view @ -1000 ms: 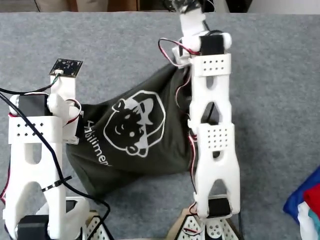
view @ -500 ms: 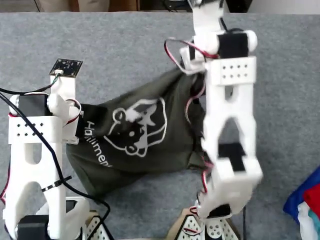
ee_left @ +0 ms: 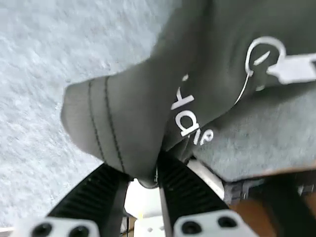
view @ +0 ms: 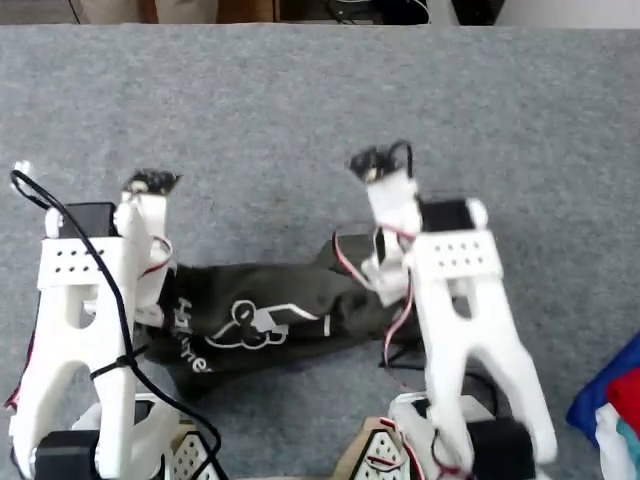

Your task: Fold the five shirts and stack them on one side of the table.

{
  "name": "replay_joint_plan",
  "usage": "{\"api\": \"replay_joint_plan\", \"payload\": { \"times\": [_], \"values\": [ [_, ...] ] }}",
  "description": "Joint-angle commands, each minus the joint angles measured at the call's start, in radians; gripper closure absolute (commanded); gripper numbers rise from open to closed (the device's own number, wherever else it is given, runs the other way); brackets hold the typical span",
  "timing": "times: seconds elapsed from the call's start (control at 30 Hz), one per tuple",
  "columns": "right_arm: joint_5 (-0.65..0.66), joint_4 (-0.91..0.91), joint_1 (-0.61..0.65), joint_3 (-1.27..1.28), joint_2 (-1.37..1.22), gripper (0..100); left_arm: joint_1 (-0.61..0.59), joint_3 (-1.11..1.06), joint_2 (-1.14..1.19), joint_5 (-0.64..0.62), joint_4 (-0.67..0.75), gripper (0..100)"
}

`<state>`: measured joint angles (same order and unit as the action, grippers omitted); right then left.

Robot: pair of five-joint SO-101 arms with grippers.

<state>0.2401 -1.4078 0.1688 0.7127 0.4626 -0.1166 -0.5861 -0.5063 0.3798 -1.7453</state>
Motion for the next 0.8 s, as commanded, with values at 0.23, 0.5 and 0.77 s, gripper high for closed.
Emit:
{"api": "replay_joint_plan", "payload": {
  "times": [0.23, 0.5, 0.77],
  "values": [
    [0.238, -0.038, 0.013, 0.188, 0.163, 96.3, 0.0, -0.006, -0.019, 0.02, -0.006, 98],
    [0.241, -0.27, 0.012, -0.087, 0.254, 69.2, 0.0, -0.002, -0.019, 0.02, -0.006, 98],
    [-0.014, -0.371, -0.005, -0.616, 0.145, 69.2, -0.002, 0.002, -0.019, 0.02, -0.006, 98]
  ]
}}
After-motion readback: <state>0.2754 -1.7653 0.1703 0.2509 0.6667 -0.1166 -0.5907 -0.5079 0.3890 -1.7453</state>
